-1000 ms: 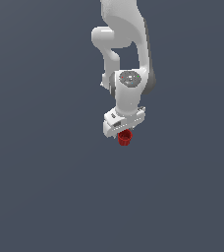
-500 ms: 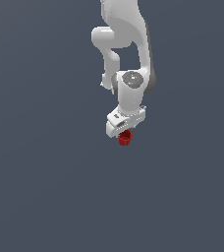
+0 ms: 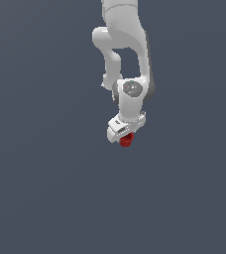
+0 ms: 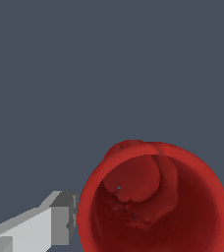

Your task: Pick up the object and move it to a goal position.

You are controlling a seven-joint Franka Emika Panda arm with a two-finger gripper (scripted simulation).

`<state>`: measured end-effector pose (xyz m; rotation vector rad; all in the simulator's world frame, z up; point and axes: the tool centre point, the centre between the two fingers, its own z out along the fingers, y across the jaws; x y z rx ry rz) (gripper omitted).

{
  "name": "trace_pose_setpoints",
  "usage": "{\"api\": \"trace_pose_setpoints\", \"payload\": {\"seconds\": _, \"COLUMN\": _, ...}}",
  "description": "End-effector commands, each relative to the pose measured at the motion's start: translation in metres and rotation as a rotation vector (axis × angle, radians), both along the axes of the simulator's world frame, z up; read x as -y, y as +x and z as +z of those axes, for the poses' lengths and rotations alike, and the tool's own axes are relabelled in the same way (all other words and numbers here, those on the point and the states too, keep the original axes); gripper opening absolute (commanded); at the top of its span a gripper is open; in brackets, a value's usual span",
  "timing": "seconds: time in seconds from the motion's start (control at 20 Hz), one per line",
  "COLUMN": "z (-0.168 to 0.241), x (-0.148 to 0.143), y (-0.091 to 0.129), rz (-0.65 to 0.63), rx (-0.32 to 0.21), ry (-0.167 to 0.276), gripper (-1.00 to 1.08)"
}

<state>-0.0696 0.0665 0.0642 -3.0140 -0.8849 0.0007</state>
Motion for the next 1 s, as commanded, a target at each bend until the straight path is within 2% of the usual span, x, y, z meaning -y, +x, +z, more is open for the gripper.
{"api": "trace_pose_setpoints", "payload": {"seconds": 0.0, "z": -0.0100, "x": -0.0002, "y": -0.0001, "rz": 0.001, "rx": 0.000, "ry": 0.000, "gripper": 1.00}}
{"api": "trace_pose_setpoints", "payload": {"seconds": 0.25, "z": -0.0170, "x": -0.0001, "y": 0.0005, "rz": 0.002, "rx": 0.000, "ry": 0.000, "gripper": 1.00}}
{"api": "trace_pose_setpoints", "payload": {"seconds": 0.3, "z": -0.0170, "x": -0.0001, "y": 0.0005, "rz": 0.002, "rx": 0.000, "ry": 0.000, "gripper": -1.00}}
{"api": "trace_pose_setpoints", "payload": {"seconds": 0.95, "z": -0.0133, "x": 0.0026, "y": 0.0018, "rz": 0.001, "rx": 0.002, "ry": -0.001, "gripper": -1.00}}
